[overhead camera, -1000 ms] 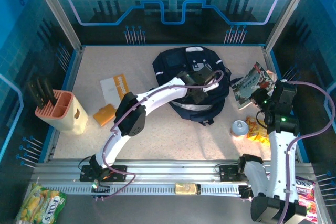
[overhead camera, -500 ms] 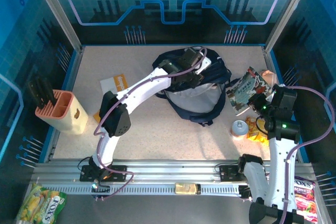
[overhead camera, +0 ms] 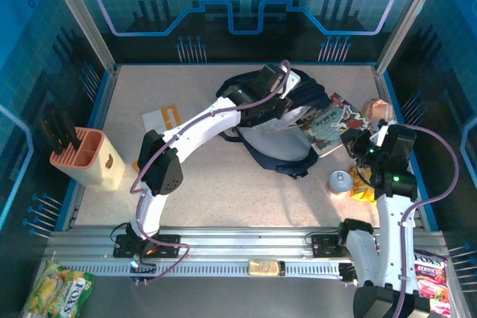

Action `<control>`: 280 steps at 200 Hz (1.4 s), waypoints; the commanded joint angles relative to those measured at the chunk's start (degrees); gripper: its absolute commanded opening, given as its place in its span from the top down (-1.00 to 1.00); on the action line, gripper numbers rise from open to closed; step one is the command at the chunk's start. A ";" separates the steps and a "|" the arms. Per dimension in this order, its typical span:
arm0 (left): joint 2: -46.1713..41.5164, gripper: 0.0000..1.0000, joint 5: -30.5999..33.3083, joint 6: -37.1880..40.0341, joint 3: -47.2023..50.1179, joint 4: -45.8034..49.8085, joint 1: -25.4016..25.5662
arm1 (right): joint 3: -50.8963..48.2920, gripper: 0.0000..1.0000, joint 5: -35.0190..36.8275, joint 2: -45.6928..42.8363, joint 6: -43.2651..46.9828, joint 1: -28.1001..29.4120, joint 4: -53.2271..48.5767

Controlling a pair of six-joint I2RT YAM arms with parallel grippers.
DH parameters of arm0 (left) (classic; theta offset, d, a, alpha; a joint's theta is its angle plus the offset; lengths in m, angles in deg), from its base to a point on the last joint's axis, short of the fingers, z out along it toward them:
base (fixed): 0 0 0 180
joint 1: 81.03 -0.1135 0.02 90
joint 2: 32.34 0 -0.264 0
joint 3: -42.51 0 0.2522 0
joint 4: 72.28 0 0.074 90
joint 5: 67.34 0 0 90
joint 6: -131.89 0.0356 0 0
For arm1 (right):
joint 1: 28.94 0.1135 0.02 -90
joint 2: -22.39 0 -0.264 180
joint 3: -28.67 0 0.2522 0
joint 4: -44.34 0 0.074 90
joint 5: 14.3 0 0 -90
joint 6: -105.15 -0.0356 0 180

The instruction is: Pack books, pencil case, and school supplies into a backpack

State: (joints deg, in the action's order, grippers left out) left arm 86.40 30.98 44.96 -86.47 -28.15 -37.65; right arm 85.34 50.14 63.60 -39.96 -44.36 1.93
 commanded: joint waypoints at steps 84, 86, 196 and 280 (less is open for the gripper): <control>-5.36 0.97 0.08 -3.06 -1.20 -9.48 -0.39 | -14.61 1.00 2.33 2.38 -25.94 10.72 33.67; -5.36 0.97 0.04 -3.07 -1.23 -9.46 -0.39 | -14.57 1.00 2.53 2.62 -26.12 10.93 34.07; -6.46 0.94 -1.28 -3.86 -0.27 -8.63 -0.42 | -10.90 1.00 13.15 28.08 -23.10 19.50 50.84; -7.24 0.95 -1.46 -5.44 0.53 -8.25 -1.17 | 1.36 0.98 14.86 52.79 -25.58 24.16 53.09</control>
State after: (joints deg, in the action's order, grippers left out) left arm 85.24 30.30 41.73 -85.40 -30.55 -38.35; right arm 81.87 63.58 112.28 -64.58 -21.81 54.65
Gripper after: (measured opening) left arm 0.073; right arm 0.073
